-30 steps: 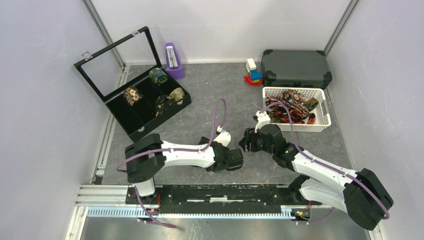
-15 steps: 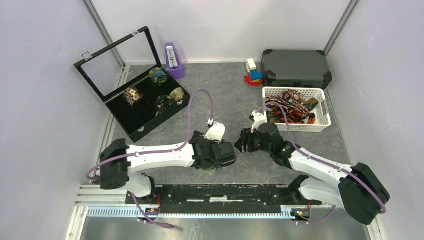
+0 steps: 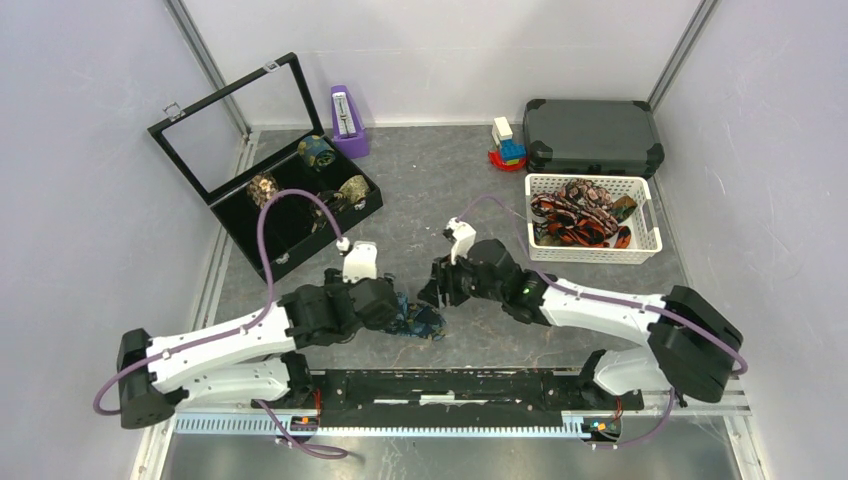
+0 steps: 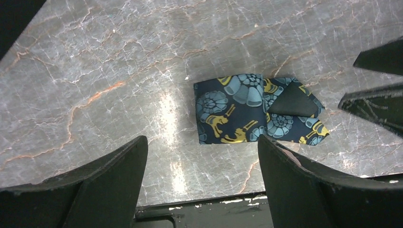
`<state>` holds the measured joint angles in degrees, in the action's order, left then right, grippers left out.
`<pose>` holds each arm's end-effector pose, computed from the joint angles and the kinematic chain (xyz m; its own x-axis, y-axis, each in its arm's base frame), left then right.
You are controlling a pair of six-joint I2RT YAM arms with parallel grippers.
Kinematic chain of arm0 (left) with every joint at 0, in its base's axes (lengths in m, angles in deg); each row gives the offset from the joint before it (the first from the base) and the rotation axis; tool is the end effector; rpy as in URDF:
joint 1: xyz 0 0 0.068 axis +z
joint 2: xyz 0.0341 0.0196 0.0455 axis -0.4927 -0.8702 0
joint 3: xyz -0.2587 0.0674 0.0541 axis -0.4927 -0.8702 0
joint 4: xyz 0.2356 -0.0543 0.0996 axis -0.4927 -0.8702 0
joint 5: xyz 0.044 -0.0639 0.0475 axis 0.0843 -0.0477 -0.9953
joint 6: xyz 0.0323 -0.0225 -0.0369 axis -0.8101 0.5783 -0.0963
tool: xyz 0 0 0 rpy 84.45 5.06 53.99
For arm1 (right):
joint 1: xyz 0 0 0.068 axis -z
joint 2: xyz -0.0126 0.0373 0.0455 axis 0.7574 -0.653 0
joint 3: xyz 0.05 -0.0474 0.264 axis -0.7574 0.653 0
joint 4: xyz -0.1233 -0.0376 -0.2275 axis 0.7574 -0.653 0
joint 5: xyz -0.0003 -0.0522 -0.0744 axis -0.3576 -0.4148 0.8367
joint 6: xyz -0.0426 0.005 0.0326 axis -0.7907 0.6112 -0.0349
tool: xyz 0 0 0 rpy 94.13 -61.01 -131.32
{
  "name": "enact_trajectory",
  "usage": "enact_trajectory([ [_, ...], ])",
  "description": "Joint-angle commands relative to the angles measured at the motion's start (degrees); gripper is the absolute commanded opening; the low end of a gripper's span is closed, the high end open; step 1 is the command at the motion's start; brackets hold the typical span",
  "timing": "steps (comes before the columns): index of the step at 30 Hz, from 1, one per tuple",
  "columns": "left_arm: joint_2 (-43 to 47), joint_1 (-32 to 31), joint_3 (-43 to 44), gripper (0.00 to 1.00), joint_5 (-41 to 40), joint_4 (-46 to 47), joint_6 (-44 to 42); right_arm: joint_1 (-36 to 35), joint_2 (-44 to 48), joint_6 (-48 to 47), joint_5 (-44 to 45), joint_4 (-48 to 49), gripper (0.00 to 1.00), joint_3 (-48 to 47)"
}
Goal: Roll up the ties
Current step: Roll the tie at the center of the board.
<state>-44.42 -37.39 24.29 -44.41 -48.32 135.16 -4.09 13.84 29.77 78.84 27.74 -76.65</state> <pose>0.0877 -0.1493 0.2560 -0.6930 0.0771 -0.7168 0.1143 0.9934 -0.0037 0.1624 0.2259 0.2098 -0.7197 -0.0382 -0.6933 -0.5564 0.6291 0.5428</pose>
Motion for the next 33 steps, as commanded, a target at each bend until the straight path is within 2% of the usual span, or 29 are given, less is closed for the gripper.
enact_trajectory([
  [1, 6.11, 4.45, -4.38, 0.90, 3.65, 4.28, -0.80, -2.93, -4.74, 1.85, -0.14, 3.44, 0.55, -6.36],
  [10, 12.93, 13.16, -10.95, 0.88, 10.71, 8.15, -1.58, -6.77, -13.31, 2.64, -1.03, 4.07, 0.38, -13.63],
  [17, 14.24, 14.33, -11.81, 0.87, 12.22, 9.33, -2.20, -7.42, -16.78, 1.48, 0.44, 2.61, 0.29, -16.22],
  [33, 16.14, 14.97, -13.88, 0.87, 15.07, 12.68, -3.27, -7.60, -17.42, 0.98, 2.20, 3.41, 0.24, -11.47],
])
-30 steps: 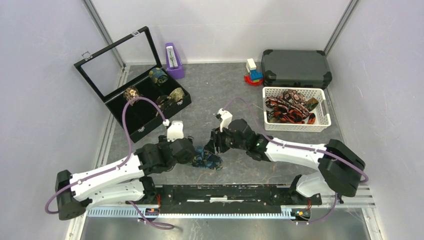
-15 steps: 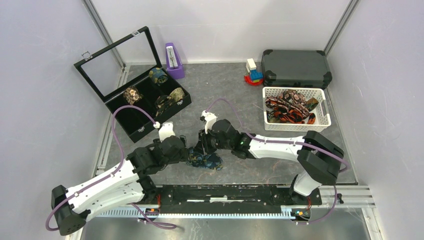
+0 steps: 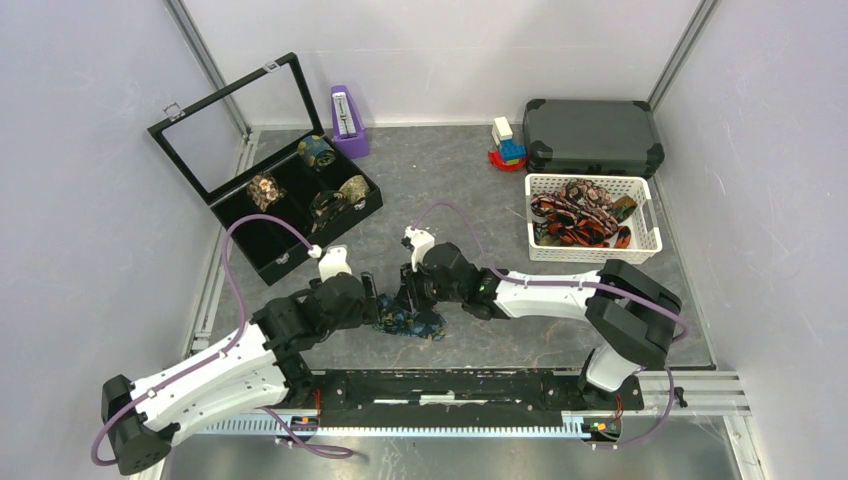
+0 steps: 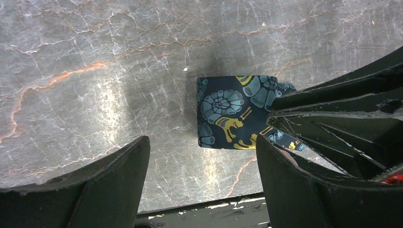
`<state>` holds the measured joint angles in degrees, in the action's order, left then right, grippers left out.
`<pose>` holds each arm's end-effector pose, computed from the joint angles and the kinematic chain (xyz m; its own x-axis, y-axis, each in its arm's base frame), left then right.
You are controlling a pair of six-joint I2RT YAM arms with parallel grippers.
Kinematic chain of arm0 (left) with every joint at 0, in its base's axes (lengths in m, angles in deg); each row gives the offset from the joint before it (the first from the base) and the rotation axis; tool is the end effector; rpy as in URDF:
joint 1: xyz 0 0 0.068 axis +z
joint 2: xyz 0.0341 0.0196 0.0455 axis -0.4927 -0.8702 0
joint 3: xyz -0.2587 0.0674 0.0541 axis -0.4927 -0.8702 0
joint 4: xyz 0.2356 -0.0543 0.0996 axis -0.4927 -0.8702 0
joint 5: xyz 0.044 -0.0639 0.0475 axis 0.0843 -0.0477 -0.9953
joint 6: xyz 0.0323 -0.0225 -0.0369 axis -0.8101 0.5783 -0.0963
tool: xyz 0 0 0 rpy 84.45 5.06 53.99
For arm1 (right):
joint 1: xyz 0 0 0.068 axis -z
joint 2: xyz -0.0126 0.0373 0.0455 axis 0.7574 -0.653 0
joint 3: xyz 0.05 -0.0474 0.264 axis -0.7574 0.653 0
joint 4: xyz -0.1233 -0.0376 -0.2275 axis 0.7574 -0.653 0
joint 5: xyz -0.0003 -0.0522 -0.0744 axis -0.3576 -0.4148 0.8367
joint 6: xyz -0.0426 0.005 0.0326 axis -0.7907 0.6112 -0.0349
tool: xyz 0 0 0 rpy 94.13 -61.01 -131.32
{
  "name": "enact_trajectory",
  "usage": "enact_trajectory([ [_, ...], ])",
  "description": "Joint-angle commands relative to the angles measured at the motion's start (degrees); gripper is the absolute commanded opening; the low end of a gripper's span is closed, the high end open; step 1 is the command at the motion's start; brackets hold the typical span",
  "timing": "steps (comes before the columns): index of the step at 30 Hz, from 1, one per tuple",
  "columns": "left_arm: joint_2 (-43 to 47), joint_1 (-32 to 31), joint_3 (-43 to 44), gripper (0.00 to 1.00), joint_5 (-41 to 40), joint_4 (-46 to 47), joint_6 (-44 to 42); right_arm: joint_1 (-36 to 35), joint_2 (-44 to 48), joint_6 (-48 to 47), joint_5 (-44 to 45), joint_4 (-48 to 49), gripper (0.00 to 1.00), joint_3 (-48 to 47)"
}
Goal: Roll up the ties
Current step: Roll the tie at the center of the board.
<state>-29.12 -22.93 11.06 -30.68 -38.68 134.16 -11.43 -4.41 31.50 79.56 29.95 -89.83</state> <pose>0.0963 -0.1008 0.2264 -0.7347 -0.1832 -0.6532 -0.0012 0.9632 -0.2688 0.1670 0.3059 0.1932 -0.7417 -0.1362 -0.6568 -0.5937 0.5890 0.5483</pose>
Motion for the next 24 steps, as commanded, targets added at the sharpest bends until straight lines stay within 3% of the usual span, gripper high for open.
enact_trajectory([
  [1, 1.04, 0.58, -0.82, 0.87, 1.51, 3.21, -2.27, -0.26, 0.95, -0.73, 1.49, 1.39, 0.24, 2.14],
  [15, 0.81, 1.55, -3.65, 0.87, 5.47, 7.82, -2.30, -0.31, 1.68, -0.72, 1.57, 2.70, 0.23, 5.10],
  [24, 0.88, 3.52, -8.14, 0.90, 10.62, 16.02, -1.67, -0.25, 2.34, -0.50, 1.63, 3.57, 0.22, 6.77],
])
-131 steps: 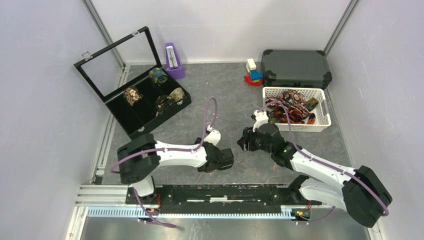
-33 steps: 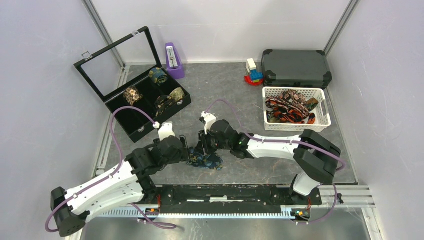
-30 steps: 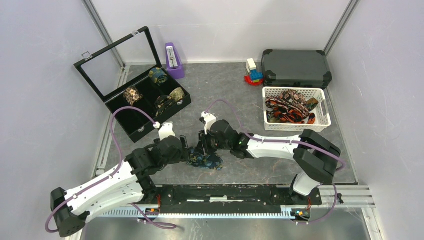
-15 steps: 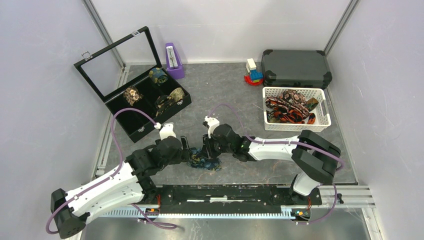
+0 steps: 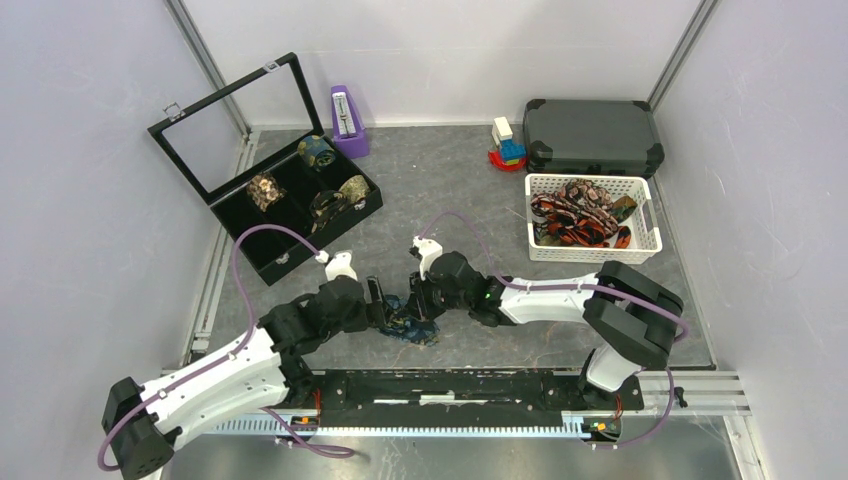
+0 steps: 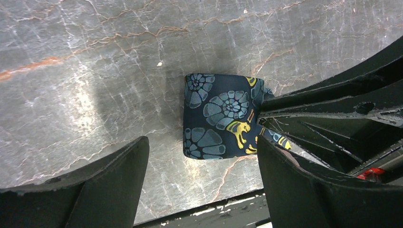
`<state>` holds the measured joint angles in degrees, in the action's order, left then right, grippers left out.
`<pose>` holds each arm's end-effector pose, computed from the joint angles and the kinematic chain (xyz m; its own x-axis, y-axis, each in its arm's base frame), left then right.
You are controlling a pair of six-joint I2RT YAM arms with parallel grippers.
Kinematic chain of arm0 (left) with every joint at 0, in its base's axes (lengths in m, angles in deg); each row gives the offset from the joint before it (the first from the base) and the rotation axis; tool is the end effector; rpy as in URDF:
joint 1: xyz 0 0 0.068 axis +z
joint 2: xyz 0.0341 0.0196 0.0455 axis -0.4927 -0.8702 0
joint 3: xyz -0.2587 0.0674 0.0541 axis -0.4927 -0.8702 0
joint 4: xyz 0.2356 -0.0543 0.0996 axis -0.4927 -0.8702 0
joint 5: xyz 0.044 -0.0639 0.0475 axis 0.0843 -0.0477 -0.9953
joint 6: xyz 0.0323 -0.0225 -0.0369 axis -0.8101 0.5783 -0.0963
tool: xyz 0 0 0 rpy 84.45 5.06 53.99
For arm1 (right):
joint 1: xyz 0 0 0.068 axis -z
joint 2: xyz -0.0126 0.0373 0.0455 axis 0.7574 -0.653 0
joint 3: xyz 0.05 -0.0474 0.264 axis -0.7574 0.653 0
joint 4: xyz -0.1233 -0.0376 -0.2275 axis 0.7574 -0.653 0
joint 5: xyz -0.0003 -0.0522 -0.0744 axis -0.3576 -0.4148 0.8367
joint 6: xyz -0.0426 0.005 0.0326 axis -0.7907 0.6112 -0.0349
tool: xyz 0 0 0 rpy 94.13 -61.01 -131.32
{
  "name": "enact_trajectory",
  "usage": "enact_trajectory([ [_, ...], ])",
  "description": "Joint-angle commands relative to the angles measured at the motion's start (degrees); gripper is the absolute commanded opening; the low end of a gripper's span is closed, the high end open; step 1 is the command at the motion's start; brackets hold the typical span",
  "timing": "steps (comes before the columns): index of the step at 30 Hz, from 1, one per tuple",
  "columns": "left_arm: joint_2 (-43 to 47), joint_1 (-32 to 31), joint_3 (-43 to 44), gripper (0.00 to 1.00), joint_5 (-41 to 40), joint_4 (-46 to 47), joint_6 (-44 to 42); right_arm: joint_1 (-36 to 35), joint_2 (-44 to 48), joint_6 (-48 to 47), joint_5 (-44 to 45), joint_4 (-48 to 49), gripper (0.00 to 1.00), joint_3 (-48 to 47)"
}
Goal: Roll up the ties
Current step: Roll the tie at the center of the board.
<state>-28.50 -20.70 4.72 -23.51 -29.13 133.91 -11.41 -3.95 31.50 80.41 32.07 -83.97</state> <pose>0.1005 -0.1040 0.2026 -0.7636 -0.2173 -0.6080 0.0322 0.9277 -0.3720 0.1586 0.2896 0.1681 -0.7571 -0.1614 -0.6331 -0.5746 0.6255 0.5278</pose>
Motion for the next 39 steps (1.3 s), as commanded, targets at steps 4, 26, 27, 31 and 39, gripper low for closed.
enact_trajectory([
  [4, 0.68, 2.43, -3.98, 0.90, 5.93, 10.20, -0.76, -0.30, 2.00, -0.46, 0.71, 1.72, 0.22, 1.46],
  [26, 2.66, 4.60, -13.91, 0.86, 13.61, 25.25, 3.91, -0.33, 1.42, 0.06, 0.23, 3.28, 0.19, 3.05],
  [27, 2.74, 4.61, -14.33, 0.86, 13.65, 26.17, 4.37, -0.27, 1.42, 0.08, 0.22, 3.24, 0.19, 3.14],
  [31, 2.64, 4.69, -15.81, 0.84, 13.84, 29.04, 5.66, -0.22, 1.34, 0.18, 0.16, 3.42, 0.19, 3.31],
  [39, 2.24, 4.78, -18.32, 0.81, 13.94, 33.96, 7.47, -0.28, 1.19, 0.24, -0.01, 3.70, 0.18, 3.40],
])
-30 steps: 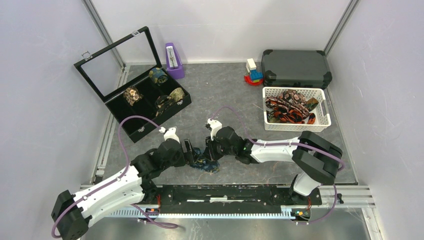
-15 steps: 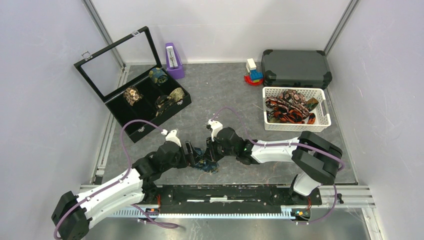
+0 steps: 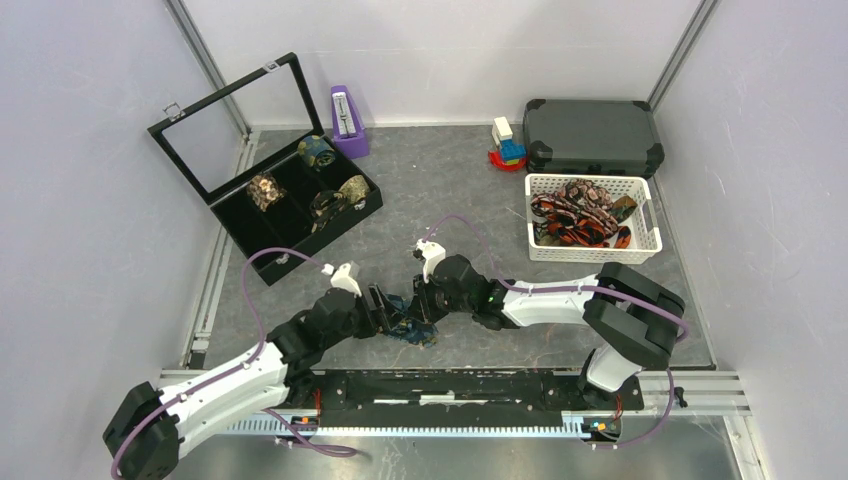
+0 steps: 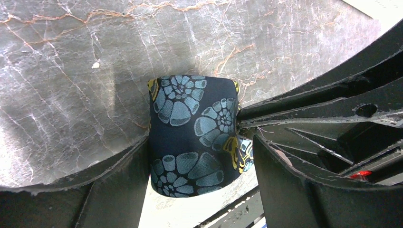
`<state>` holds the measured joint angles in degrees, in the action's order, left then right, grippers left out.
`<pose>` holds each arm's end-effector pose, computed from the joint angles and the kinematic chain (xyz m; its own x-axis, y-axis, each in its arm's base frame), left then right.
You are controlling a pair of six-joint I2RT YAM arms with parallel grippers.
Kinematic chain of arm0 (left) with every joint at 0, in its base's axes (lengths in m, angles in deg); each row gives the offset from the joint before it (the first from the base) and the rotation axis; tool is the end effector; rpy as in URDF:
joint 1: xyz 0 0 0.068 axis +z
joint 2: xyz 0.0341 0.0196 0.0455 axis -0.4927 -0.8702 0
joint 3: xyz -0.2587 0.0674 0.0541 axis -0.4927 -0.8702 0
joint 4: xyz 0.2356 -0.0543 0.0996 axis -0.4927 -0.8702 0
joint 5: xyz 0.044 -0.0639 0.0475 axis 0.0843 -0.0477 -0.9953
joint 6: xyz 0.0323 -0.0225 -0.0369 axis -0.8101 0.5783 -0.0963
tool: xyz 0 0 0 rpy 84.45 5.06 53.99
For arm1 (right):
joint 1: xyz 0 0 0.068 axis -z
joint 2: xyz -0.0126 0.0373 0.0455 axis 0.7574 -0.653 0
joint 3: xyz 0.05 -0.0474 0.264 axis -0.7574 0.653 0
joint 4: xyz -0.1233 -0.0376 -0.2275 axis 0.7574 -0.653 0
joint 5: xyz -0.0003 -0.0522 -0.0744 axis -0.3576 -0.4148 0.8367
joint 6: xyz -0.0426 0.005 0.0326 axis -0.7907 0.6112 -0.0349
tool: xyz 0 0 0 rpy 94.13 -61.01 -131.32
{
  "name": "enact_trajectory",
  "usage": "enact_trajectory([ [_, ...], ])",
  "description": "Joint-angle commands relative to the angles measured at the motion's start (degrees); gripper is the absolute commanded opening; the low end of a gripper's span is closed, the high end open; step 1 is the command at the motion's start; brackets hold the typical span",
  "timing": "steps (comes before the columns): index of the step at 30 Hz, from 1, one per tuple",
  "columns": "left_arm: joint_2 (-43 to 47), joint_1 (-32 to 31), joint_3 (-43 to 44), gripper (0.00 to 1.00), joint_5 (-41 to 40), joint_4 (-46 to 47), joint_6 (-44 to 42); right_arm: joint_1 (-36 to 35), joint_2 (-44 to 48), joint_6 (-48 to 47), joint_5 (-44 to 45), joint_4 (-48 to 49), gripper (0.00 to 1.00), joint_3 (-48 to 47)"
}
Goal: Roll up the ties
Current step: Roll the tie at the center of the board.
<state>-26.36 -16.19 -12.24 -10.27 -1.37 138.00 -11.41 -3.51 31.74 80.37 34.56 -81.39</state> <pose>0.1040 -0.1028 0.1480 -0.7741 -0.3569 -0.5229 0.0794 0.7647 -0.6395 0.1550 0.2832 0.1612 -0.7577 -0.1557 -0.6337 -0.5732 0.6229 0.5324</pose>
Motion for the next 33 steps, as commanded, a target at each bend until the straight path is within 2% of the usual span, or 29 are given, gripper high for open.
enact_trajectory([
  [1, 0.22, 0.27, -1.74, 0.81, 0.72, 7.38, 3.79, -0.27, 0.68, 0.15, -0.06, 1.19, 0.18, 0.80],
  [11, -0.68, 0.27, -4.32, 0.71, 0.70, 12.45, 5.74, -0.26, 0.43, 0.57, -0.92, 2.15, 0.18, 0.99],
  [21, -0.55, 0.27, -4.86, 0.39, -0.64, 13.08, 4.80, -0.31, 0.84, 0.66, -1.26, 2.56, 0.18, 1.72],
  [25, -0.58, 0.27, -4.94, 0.32, -0.84, 12.20, 4.34, -0.27, 1.89, -0.43, -0.52, 0.82, 0.23, 0.99],
  [30, 0.21, 0.27, -5.13, 0.26, -1.92, 10.31, 3.51, -0.27, 5.09, -1.95, 1.03, -2.18, 0.33, 0.72],
  [33, 0.47, 0.27, -4.86, 0.23, -2.52, 8.83, 2.55, -0.27, 8.22, -2.65, 2.57, -4.07, 0.36, 1.58],
])
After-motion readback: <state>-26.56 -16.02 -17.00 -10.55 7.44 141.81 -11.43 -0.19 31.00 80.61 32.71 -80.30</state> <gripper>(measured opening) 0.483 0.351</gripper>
